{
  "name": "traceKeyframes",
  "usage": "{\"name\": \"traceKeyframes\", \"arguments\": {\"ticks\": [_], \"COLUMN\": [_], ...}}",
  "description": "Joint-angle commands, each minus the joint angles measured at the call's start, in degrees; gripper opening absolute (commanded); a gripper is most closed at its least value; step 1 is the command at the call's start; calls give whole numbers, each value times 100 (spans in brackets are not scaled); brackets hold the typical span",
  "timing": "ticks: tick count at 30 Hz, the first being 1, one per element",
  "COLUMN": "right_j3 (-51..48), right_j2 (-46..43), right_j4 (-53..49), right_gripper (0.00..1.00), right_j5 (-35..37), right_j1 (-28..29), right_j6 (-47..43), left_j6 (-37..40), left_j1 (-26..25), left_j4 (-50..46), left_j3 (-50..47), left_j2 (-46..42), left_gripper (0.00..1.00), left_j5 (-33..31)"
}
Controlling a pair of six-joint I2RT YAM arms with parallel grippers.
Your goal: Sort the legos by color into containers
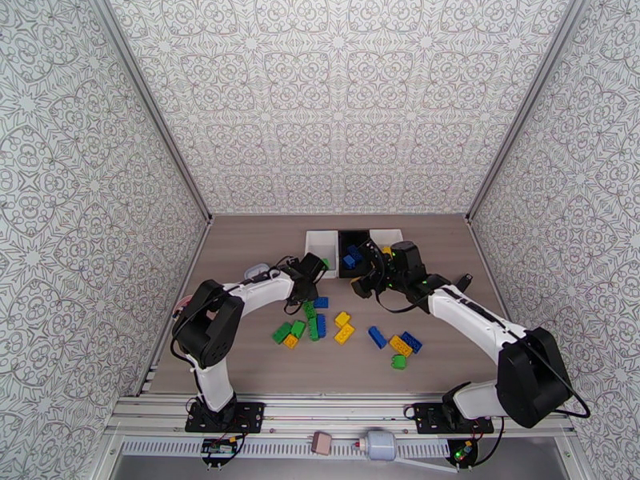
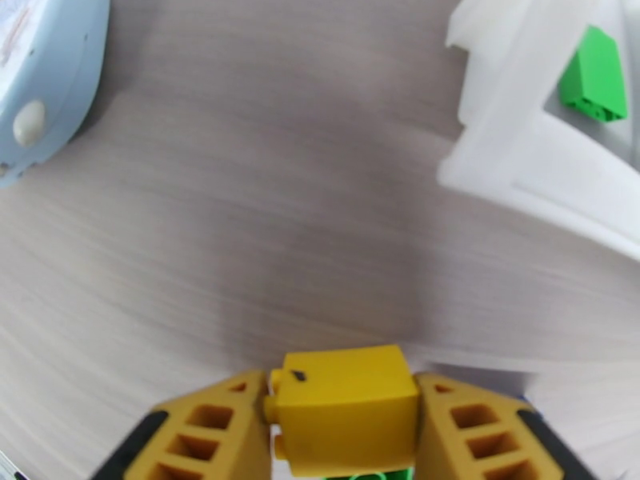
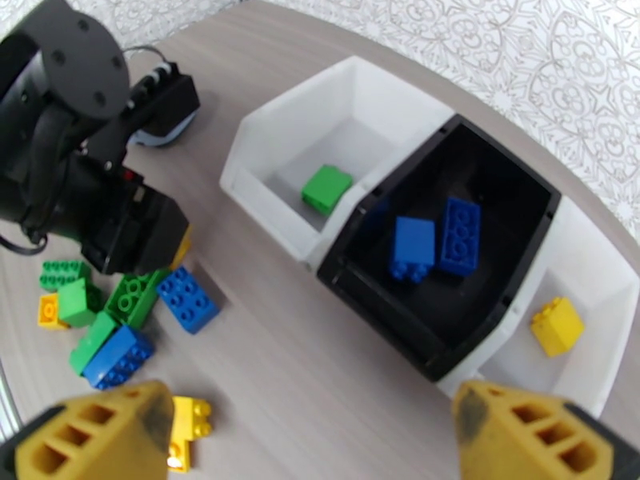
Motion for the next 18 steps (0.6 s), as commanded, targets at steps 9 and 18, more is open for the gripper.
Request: {"name": "traceKeyframes", "arguments": {"ticks": [9,18], "right_j3": [-702,-1193], "right_j2": [-1158,-2454], "right_j4": [609,624], "right_gripper": [93,93], "right_j5": [663,1514], "right_j1": [-191,-402], "right_j6": [915,1337], "left_j6": [797,1625], "left_j1": [-339,-766], "left_j4": [455,1331], "left_j3": [519,1510], "left_j2": [-620,-116], "left_gripper": [38,38], "left_j5": [176,755]}}
